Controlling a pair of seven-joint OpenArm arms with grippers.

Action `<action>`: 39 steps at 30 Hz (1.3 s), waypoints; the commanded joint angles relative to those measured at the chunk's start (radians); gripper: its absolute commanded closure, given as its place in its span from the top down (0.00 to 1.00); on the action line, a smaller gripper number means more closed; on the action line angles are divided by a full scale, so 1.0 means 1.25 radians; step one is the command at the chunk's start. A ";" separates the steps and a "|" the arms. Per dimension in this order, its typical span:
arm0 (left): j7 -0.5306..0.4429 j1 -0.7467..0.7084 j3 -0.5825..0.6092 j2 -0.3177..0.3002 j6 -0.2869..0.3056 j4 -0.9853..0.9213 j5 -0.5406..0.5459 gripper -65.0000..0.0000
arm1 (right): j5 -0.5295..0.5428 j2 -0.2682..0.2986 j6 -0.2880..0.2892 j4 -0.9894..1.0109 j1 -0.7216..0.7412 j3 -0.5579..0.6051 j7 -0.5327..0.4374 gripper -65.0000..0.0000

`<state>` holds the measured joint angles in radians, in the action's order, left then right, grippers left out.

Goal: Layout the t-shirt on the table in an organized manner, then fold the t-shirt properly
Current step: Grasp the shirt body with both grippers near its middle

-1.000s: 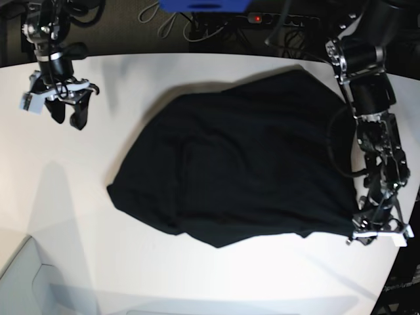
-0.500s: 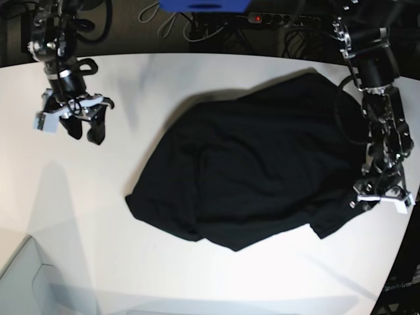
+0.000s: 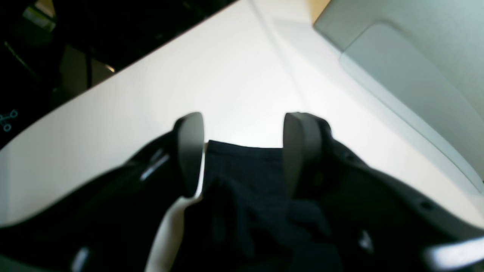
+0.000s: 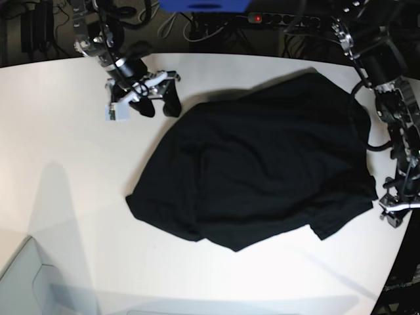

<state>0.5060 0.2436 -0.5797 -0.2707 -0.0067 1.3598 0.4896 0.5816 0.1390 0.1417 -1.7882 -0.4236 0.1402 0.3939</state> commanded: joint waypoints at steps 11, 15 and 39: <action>-0.013 0.012 0.000 -0.014 0.002 0.013 -0.001 0.50 | 0.007 -0.021 0.008 0.140 0.100 0.124 -0.019 0.63; -0.013 -0.003 -0.001 -0.016 0.002 0.013 0.000 0.50 | 0.007 -0.026 0.010 0.183 0.143 0.162 -0.019 0.62; -0.011 -0.064 0.087 0.023 0.002 0.111 0.002 0.50 | 0.007 0.223 0.008 0.279 0.337 -0.166 0.000 0.09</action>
<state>0.5175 0.1493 -0.4629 -0.2279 -0.0090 1.4769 0.4858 0.5831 0.4046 0.1436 -1.4250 -0.0143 -0.0620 0.4110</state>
